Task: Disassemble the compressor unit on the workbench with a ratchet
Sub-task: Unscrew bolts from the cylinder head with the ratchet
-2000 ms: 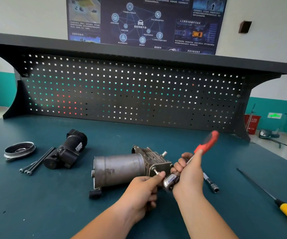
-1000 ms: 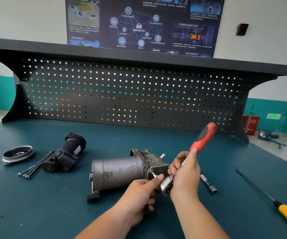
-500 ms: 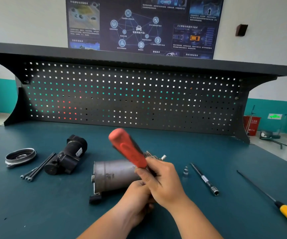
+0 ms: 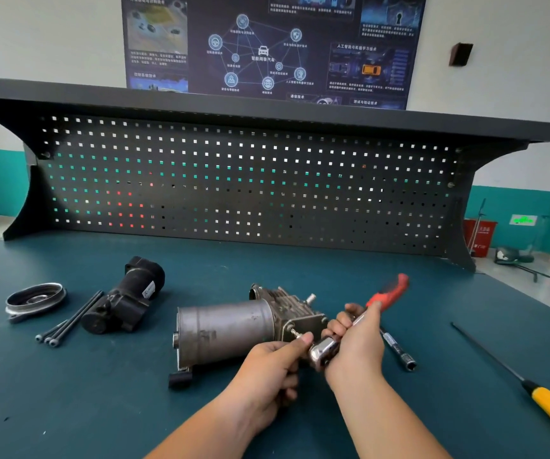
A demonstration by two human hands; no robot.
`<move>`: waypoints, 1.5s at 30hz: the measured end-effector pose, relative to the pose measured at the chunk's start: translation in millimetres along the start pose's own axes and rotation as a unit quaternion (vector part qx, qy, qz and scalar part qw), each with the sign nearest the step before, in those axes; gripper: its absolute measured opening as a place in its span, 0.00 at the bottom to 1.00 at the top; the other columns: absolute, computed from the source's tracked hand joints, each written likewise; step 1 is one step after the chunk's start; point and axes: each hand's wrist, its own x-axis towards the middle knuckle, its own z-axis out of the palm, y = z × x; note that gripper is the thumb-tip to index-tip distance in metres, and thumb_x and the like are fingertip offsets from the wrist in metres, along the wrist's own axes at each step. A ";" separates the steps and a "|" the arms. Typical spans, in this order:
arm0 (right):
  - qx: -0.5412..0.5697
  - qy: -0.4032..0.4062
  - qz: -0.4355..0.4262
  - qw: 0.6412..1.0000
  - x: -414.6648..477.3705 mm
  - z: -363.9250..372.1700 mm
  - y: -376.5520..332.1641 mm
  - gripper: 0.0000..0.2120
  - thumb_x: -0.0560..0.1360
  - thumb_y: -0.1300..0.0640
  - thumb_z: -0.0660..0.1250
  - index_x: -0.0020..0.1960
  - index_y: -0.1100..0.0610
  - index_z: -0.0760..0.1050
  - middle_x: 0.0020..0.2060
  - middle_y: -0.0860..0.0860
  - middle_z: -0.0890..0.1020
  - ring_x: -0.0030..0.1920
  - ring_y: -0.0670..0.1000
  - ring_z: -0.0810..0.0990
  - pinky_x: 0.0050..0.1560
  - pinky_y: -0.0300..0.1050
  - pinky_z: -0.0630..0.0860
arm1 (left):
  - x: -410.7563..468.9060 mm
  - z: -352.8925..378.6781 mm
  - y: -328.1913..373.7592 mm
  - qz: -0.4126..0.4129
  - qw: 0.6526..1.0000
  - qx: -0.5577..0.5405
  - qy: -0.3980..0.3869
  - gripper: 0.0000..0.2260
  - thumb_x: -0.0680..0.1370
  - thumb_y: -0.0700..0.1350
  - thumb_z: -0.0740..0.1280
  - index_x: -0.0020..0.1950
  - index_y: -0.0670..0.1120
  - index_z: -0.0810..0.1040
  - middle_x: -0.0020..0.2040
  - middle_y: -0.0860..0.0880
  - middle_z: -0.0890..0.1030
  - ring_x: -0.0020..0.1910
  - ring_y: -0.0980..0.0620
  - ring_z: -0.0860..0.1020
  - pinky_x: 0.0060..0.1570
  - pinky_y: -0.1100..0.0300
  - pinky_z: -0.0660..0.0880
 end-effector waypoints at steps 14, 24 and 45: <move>-0.409 -0.393 -0.477 0.671 -27.5 2.6 13.8 0.26 0.75 0.38 0.60 0.35 0.61 0.75 0.27 0.47 0.70 0.28 0.42 0.66 0.30 0.39 0.62 | 3.2 -8.1 -3.3 0.019 1.000 0.021 -0.012 0.15 0.73 0.34 0.57 0.28 0.47 0.67 0.22 0.51 0.65 0.21 0.57 0.59 0.21 0.66 0.57; -0.009 0.025 -0.005 1.000 0.8 -0.6 1.5 0.23 0.81 0.43 0.53 0.33 0.55 0.66 0.17 0.45 0.62 0.17 0.45 0.59 0.25 0.39 0.57 | 2.9 -1.6 -1.3 0.022 0.999 0.009 -0.023 0.23 0.76 0.47 0.67 0.20 0.47 0.70 0.23 0.54 0.61 0.19 0.59 0.57 0.19 0.68 0.56; -0.245 -0.314 -0.290 0.870 -29.0 2.4 9.1 0.18 0.75 0.43 0.62 0.35 0.55 0.73 0.20 0.45 0.67 0.21 0.42 0.63 0.23 0.35 0.61 | 3.1 -6.9 -3.1 0.042 0.998 0.040 -0.030 0.23 0.78 0.41 0.64 0.21 0.47 0.70 0.21 0.54 0.65 0.19 0.58 0.57 0.19 0.67 0.56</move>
